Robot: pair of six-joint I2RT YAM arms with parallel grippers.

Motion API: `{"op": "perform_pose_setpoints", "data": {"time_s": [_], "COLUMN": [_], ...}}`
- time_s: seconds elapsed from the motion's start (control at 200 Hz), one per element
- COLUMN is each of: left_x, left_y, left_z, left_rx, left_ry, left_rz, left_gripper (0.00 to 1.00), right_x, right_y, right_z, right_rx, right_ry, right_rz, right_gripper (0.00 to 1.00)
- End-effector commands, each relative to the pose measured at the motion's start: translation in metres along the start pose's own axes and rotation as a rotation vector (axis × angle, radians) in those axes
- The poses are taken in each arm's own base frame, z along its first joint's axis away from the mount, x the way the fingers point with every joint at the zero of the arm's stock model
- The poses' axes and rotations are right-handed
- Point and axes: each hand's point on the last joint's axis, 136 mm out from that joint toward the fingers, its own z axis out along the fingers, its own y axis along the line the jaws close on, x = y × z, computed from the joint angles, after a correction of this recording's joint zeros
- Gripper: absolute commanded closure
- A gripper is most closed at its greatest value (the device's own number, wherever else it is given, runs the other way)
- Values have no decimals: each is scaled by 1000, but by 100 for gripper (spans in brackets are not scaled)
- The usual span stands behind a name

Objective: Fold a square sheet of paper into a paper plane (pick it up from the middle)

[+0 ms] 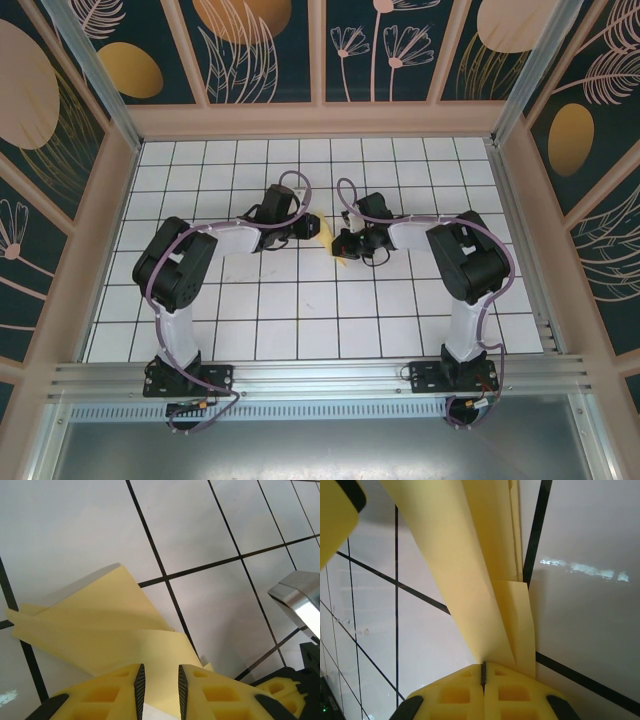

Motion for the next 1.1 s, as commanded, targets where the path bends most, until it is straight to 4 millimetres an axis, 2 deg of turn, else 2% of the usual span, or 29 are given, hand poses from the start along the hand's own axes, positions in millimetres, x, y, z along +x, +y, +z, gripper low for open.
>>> {"op": "perform_pose_setpoints", "data": {"time_s": [0.0,0.31,0.655,1.096], "left_x": [2,8,7,-8], "left_y": [3,23,44,74], "left_z": [4,18,26,26], "left_rx": [3,-73,-157,-210], "left_ry": [-5,16,26,19], "left_rz": [46,99,106,58], "left_gripper": [73,77,79,79], "right_x": [45,46,49,63], "right_y": [-55,-54,-57,-70], "right_z": [9,10,10,11], "right_rx": [167,164,170,219], "right_ry": [129,133,143,180], "right_rz": [124,122,125,138], "right_gripper": [98,98,98,98]}}
